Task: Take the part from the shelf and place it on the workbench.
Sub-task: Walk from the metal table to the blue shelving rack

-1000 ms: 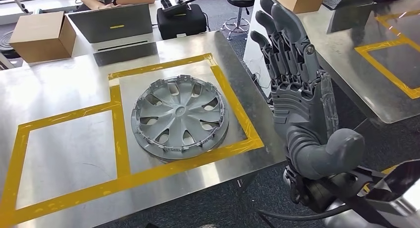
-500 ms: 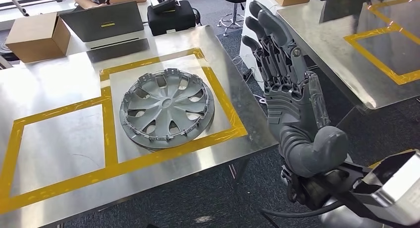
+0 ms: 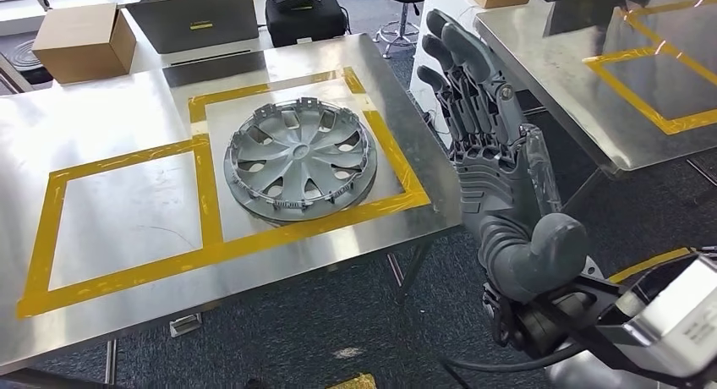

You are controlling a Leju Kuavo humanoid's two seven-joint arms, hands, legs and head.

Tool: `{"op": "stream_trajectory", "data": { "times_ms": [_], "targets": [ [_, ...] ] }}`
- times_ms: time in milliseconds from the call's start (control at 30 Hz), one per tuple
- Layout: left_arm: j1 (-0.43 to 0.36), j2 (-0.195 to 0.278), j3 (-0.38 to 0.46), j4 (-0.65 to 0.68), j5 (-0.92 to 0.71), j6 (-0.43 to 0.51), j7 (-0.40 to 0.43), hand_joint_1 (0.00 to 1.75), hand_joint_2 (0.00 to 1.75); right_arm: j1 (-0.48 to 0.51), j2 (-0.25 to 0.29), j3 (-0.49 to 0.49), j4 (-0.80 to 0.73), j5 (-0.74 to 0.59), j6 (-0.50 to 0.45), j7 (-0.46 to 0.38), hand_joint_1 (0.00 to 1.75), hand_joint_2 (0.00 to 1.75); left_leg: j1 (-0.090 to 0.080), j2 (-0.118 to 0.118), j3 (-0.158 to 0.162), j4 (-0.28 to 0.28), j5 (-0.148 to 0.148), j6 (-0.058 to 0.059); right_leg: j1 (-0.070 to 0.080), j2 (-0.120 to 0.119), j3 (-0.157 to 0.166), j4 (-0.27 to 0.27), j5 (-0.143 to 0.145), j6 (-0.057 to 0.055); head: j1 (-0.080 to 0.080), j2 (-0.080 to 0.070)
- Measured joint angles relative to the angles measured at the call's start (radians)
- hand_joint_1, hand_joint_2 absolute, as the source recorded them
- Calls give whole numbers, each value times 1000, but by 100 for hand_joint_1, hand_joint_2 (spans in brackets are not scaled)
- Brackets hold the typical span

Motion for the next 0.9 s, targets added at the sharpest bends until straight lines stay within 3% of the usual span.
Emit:
{"op": "stream_trajectory", "data": {
  "times_ms": [33,100,167,233,267,300,367,400,433,500,567,633,667,733,767,800,867,900],
  "targets": [
    [0,0,0,0,1,1,0,0,0,0,0,0,0,4,0,1,0,0,0,0,-13,6,6,-3,-1,0,48,-63,17,-2,2,0],
    [0,0,0,0,4,1,0,0,0,-2,-1,0,0,11,2,3,0,0,-2,-2,-34,18,19,-13,1,2,133,-191,19,-11,5,0],
    [1,0,0,0,7,2,0,0,0,-3,-1,0,1,19,9,7,0,0,-2,-2,-46,22,34,-25,8,4,154,-239,11,-27,6,0],
    [3,0,0,1,11,2,0,0,0,-5,-2,0,1,24,16,12,0,0,2,-3,-56,25,35,-38,8,2,138,-241,28,-46,7,0],
    [4,1,0,1,12,1,0,0,0,-5,-2,1,2,25,18,15,0,0,4,-3,-65,41,13,-44,7,0,129,-243,38,-55,5,0],
    [6,1,-1,2,13,1,0,0,0,-5,-2,1,2,25,19,17,0,0,6,-3,-76,75,-28,-49,6,-2,119,-245,50,-61,3,0],
    [7,1,-1,2,14,1,0,0,0,-5,-2,2,3,26,21,18,0,0,8,-2,-102,189,-127,-56,7,-4,96,-244,69,-68,-4,0],
    [7,1,-1,2,14,1,0,0,0,-5,-2,3,3,26,23,18,0,0,9,-2,-109,247,-158,-58,8,-5,82,-243,79,-68,-6,0],
    [7,1,-1,2,15,1,0,0,0,-5,-2,4,4,26,26,19,0,0,9,-2,-105,284,-164,-59,9,-5,68,-242,90,-68,-8,0],
    [6,1,-1,2,18,2,0,0,0,-5,-2,5,6,25,29,19,0,0,9,-2,-56,267,-122,-57,9,-5,37,-236,109,-64,-11,0],
    [4,1,-1,2,20,2,0,0,0,-5,-2,5,7,25,31,19,0,0,8,-3,42,145,-89,-51,10,-5,11,-227,125,-58,-14,0],
    [-1,2,-1,2,22,2,-1,0,0,-5,-2,4,7,25,32,19,0,0,4,-3,113,32,-103,-40,11,-7,-3,-221,141,-47,-15,0],
    [-3,2,-1,2,23,2,-1,0,0,-5,-2,4,8,25,32,18,0,0,1,-4,125,6,-110,-34,10,-8,-6,-222,151,-41,-15,0],
    [-2,2,-1,2,24,2,-1,0,0,-5,-3,3,9,25,32,17,0,0,-1,-1,112,-5,-95,-20,8,-9,-10,-228,164,-28,-14,0],
    [-2,2,-1,3,24,3,-1,0,0,-4,-4,3,10,25,32,17,0,0,0,1,104,-8,-83,-13,7,-8,-17,-221,150,-22,-12,0],
    [-2,1,-1,3,25,3,-1,0,0,-4,-6,3,10,25,32,17,0,0,1,3,93,-11,-69,-6,6,-7,-28,-196,117,-17,-9,0],
    [-3,1,-1,3,26,3,-2,0,0,-3,-8,2,11,25,32,17,0,0,1,5,67,-11,-44,3,4,-6,-57,-87,14,-11,1,0],
    [-3,0,-1,3,26,3,-2,0,0,-1,-9,2,11,25,32,17,0,0,0,5,51,-9,-33,5,4,-6,-69,-22,-23,-8,5,0]
  ]
}}
